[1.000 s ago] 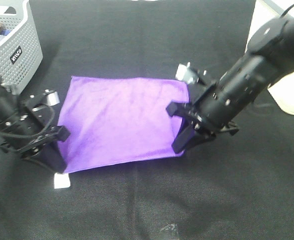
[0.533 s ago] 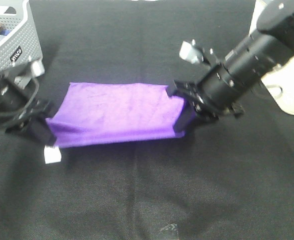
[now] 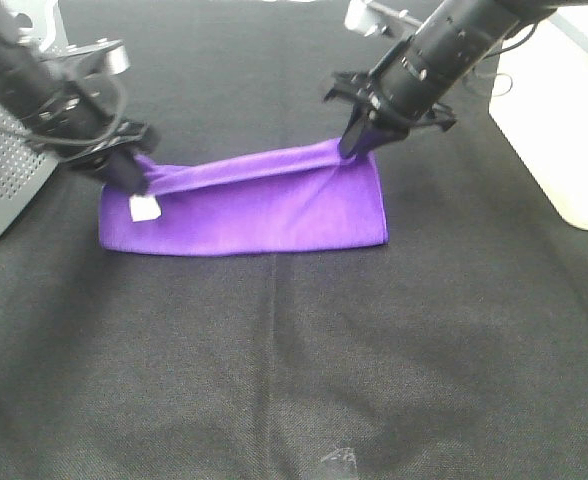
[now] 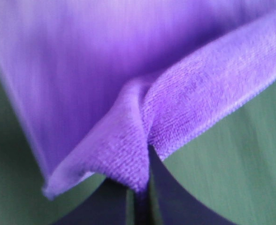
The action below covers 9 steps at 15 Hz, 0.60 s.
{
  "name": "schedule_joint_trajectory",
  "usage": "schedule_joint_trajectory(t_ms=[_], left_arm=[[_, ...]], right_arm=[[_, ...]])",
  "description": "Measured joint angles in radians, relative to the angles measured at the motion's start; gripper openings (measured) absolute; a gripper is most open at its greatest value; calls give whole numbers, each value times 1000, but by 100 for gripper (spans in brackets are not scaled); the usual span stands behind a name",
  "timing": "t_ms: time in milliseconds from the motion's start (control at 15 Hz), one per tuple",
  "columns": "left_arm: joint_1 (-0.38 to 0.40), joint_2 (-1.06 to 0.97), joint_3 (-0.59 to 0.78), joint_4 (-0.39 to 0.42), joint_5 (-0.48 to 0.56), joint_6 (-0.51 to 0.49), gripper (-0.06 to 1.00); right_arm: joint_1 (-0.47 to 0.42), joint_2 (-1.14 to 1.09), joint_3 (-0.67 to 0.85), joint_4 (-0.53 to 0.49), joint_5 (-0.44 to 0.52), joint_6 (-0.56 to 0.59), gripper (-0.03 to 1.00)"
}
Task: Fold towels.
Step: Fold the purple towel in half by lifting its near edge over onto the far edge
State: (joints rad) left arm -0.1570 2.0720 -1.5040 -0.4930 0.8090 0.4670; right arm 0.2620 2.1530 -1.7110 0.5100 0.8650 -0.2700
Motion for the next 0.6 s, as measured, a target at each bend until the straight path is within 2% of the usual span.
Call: schedule_joint_trajectory(t_ms=[267,467,600], left_arm=[[0,165,-237,19,9,0,0],[1,282,-412,46,84,0,0],[1,344,-478,72,133,-9,0]], right_arm=[[-40,132,-149,21,36,7,0],[-43,213,-173,14,33,8,0],[-43,243,-174,18,24,8,0]])
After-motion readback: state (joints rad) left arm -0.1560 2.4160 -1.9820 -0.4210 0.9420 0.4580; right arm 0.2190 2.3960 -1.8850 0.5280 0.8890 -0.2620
